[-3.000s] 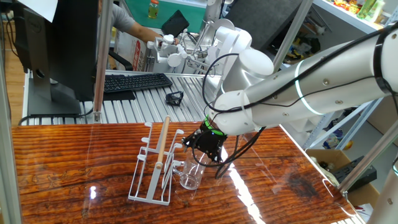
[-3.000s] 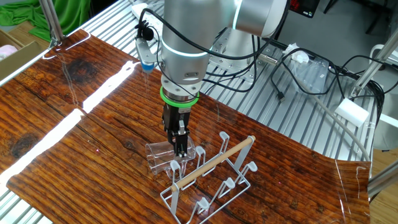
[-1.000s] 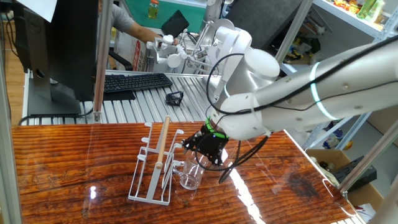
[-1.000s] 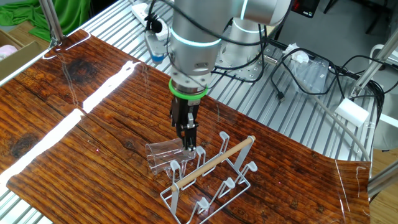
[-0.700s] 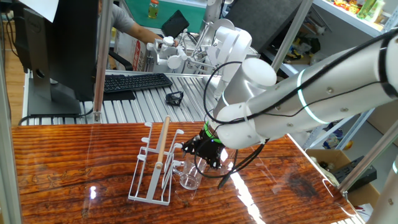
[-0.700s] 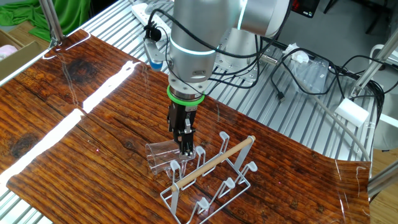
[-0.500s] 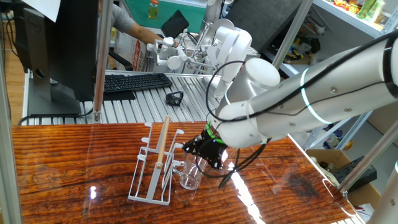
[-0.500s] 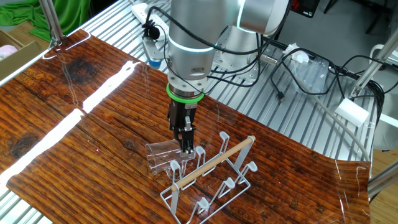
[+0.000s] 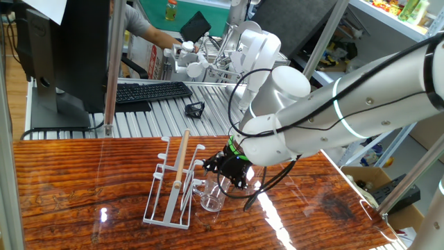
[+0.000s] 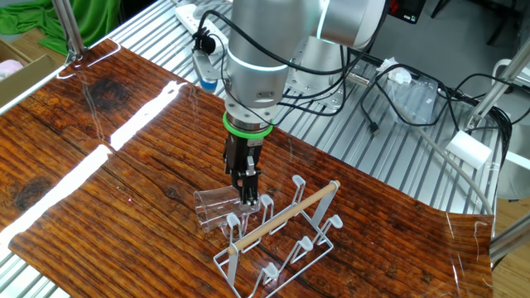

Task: Put the cup on the cup rack

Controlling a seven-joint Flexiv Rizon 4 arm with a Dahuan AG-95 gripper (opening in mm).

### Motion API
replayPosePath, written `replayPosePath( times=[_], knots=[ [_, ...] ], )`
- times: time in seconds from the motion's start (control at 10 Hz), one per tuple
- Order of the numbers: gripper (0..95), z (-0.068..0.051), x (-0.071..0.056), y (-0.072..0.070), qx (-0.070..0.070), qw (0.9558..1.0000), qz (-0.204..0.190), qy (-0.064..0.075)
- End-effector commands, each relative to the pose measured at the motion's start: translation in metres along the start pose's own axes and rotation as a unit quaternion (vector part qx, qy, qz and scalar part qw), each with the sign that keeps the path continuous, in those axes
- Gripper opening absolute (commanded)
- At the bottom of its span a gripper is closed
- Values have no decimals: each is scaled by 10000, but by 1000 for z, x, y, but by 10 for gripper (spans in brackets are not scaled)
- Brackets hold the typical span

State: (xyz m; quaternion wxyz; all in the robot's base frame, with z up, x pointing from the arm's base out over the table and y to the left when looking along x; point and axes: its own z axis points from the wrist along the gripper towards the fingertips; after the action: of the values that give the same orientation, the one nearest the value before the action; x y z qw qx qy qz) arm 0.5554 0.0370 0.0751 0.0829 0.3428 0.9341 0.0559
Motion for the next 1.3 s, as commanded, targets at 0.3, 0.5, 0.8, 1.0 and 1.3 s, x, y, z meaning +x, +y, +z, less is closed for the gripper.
replayPosePath(
  times=[0.3,0.5,0.8,1.0,1.3],
  knots=[
    [950,0,0,-1,-3,10000,-29,41],
    [950,0,0,-1,-39,9998,12,171],
    [950,0,0,-1,-49,9995,-6,317],
    [950,0,0,-1,-86,9993,13,351],
    [950,0,0,-1,-90,9991,-41,403]
  ],
)
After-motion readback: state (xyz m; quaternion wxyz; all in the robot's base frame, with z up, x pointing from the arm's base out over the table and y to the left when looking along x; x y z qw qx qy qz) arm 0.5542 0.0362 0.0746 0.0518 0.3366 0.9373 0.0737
